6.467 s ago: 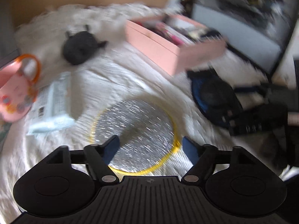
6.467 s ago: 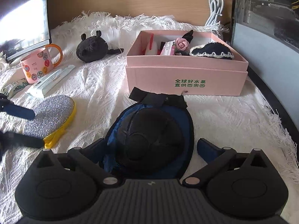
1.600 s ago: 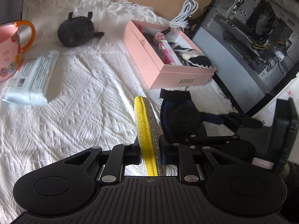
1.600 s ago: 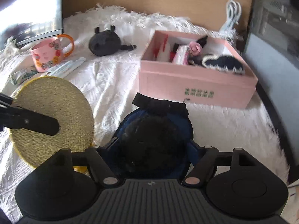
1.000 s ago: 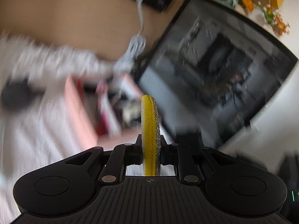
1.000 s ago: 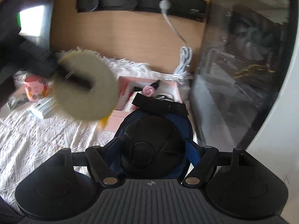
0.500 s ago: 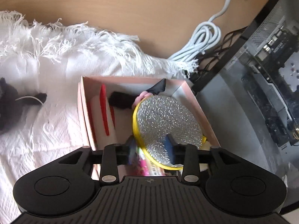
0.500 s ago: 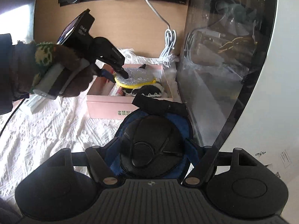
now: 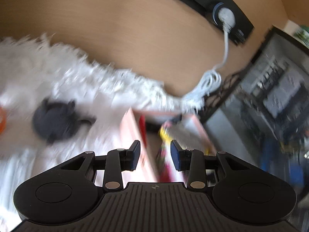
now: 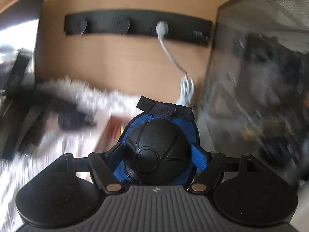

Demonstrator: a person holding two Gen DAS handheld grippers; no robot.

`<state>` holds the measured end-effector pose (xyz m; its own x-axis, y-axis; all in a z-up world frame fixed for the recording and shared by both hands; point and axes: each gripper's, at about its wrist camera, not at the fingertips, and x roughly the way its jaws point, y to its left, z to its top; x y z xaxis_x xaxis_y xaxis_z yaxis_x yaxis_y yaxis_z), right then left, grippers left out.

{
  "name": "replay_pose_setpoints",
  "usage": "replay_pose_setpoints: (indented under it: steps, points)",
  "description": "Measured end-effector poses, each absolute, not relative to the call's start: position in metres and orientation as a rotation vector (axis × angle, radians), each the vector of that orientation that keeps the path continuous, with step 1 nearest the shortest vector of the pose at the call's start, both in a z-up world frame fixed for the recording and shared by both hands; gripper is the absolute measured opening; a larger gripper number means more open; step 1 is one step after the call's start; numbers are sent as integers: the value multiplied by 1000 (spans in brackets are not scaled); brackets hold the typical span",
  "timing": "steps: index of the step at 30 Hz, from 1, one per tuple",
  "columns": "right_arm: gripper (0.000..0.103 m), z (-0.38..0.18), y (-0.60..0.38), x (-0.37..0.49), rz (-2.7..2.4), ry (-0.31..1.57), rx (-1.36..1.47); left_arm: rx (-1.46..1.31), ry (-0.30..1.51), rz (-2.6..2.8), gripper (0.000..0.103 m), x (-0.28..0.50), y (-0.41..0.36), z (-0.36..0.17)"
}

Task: Organize soft objects
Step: 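Lower the black-and-blue cap into the pink box and open the right tool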

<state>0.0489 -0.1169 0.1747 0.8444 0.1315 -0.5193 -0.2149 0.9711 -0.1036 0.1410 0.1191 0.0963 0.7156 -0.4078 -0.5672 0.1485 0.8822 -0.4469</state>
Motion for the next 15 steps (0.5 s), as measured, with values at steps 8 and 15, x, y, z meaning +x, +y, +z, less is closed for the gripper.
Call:
replay_pose_setpoints:
  steps: [8, 15]
  points:
    - [74, 116, -78, 195, 258, 760, -69, -283, 759, -241, 37, 30, 148, 59]
    - [77, 64, -37, 190, 347, 772, -235, -254, 844, -71, 37, -16, 197, 27]
